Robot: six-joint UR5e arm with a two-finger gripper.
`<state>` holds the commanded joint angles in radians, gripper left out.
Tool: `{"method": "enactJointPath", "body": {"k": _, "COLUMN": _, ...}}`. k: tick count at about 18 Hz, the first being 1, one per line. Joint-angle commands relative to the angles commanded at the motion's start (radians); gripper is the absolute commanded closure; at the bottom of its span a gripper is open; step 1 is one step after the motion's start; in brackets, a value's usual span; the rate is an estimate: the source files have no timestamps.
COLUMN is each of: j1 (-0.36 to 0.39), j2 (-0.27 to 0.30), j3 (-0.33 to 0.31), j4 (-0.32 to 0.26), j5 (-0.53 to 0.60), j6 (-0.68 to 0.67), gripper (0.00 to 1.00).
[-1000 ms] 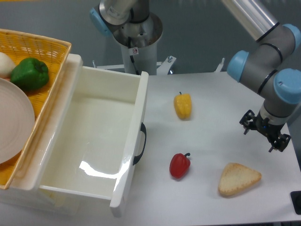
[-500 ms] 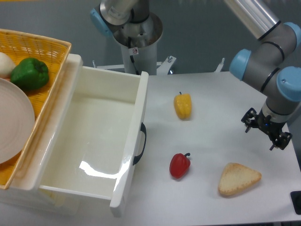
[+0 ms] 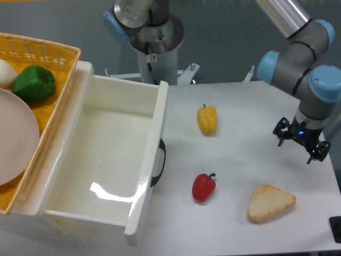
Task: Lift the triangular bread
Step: 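Open the gripper and move it toward the triangular bread slice, then lower the open gripper down onto the triangular bread slice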
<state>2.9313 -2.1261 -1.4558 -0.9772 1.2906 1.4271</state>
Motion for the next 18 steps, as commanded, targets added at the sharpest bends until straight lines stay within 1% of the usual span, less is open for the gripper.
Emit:
{"method": "enactJointPath", "body": {"k": 1, "j1": 0.011, "j2": 0.002, "j3": 0.002, "j4": 0.006, "j5": -0.020, "j6": -0.052, "gripper": 0.00}}
{"method": "enactJointPath", "body": {"k": 3, "j1": 0.006, "j2": 0.002, "j3": 0.000, "j4": 0.008, "j5": -0.023, "j6": -0.178, "gripper": 0.00}}
{"method": "enactJointPath", "body": {"k": 4, "j1": 0.002, "j2": -0.001, "j3": 0.002, "j4": 0.009, "j5": -0.022, "j6": -0.198, "gripper": 0.00}}
{"method": "enactJointPath", "body": {"k": 5, "j1": -0.006, "j2": -0.006, "j3": 0.000, "j4": 0.015, "j5": -0.022, "j6": -0.198, "gripper": 0.00}}
{"method": "enactJointPath", "body": {"k": 8, "j1": -0.032, "j2": -0.014, "j3": -0.031, "j4": 0.087, "j5": 0.001, "j6": -0.232, "gripper": 0.00}}
{"method": "enactJointPath", "body": {"k": 10, "j1": -0.040, "j2": -0.024, "j3": -0.029, "j4": 0.127, "j5": 0.012, "j6": -0.234, "gripper": 0.00}}
{"method": "enactJointPath", "body": {"k": 11, "j1": -0.055, "j2": -0.035, "j3": -0.026, "j4": 0.146, "j5": 0.016, "j6": -0.240, "gripper": 0.00}}
{"method": "enactJointPath", "body": {"k": 15, "j1": -0.067, "j2": -0.054, "j3": -0.023, "j4": 0.153, "j5": 0.019, "j6": -0.243, "gripper": 0.00}}
{"method": "enactJointPath", "body": {"k": 17, "j1": -0.096, "j2": -0.080, "j3": -0.005, "j4": 0.161, "j5": 0.019, "j6": -0.231, "gripper": 0.00}}
{"method": "enactJointPath", "body": {"k": 18, "j1": -0.113, "j2": -0.089, "j3": 0.006, "j4": 0.178, "j5": 0.021, "j6": -0.223, "gripper": 0.00}}
